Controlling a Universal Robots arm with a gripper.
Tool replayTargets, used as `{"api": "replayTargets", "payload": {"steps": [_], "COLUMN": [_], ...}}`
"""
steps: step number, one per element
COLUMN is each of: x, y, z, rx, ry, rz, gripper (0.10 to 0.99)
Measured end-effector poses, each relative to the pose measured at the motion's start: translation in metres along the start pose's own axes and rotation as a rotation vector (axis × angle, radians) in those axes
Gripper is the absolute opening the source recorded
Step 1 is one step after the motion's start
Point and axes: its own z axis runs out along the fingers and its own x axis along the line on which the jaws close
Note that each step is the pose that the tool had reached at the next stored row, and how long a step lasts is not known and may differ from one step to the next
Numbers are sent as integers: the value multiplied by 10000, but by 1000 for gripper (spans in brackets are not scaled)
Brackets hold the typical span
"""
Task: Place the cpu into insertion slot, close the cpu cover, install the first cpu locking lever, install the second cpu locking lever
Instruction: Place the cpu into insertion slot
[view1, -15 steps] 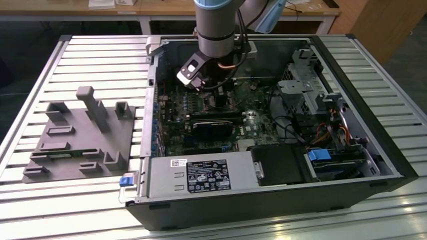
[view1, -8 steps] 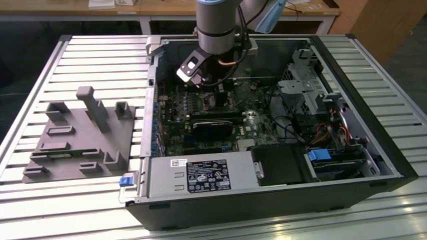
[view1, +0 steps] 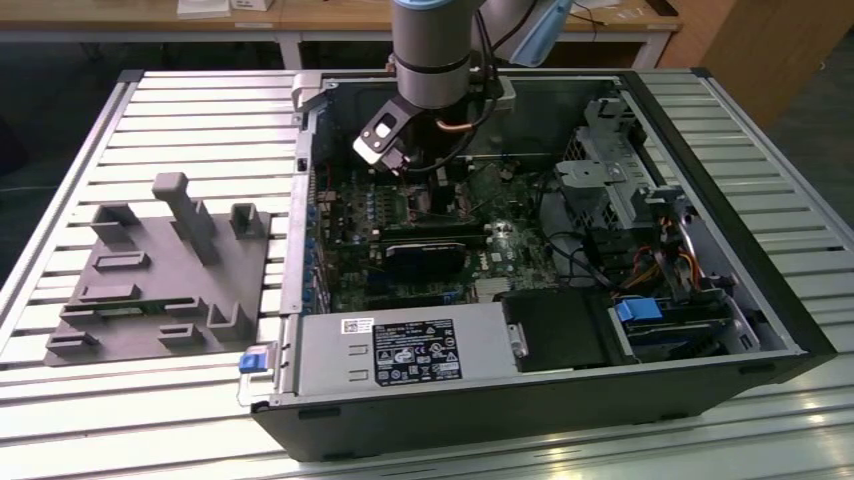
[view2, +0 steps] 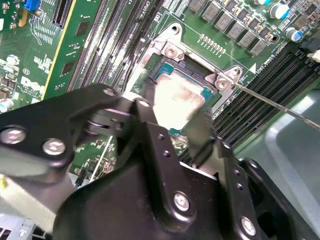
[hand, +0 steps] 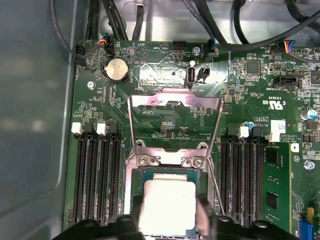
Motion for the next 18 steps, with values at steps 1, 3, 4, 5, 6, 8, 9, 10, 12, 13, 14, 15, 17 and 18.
{"api": "replayTargets", "payload": {"steps": [1,3,4,5,6,8,9,10,12,13,14,15,17,18], "x": [0,0,0,0,0,0,0,0,0,0,0,0,0,0], "y": [0,0,0,0,0,0,0,0,0,0,0,0,0,1], "z": [0,0,0,0,0,0,0,0,0,0,0,0,-5,-10], "rx": [0,0,0,0,0,0,0,0,0,-2,-6,-10,-14,-16], "ry": [0,0,0,0,-1,0,-1,-1,-1,-8,-20,-35,-59,-65], "rz": [1,1,1,2,2,2,3,3,7,70,222,378,602,676], "gripper": [533,408,408,294,294,118,118,102,102,102,102,102,102,102]}}
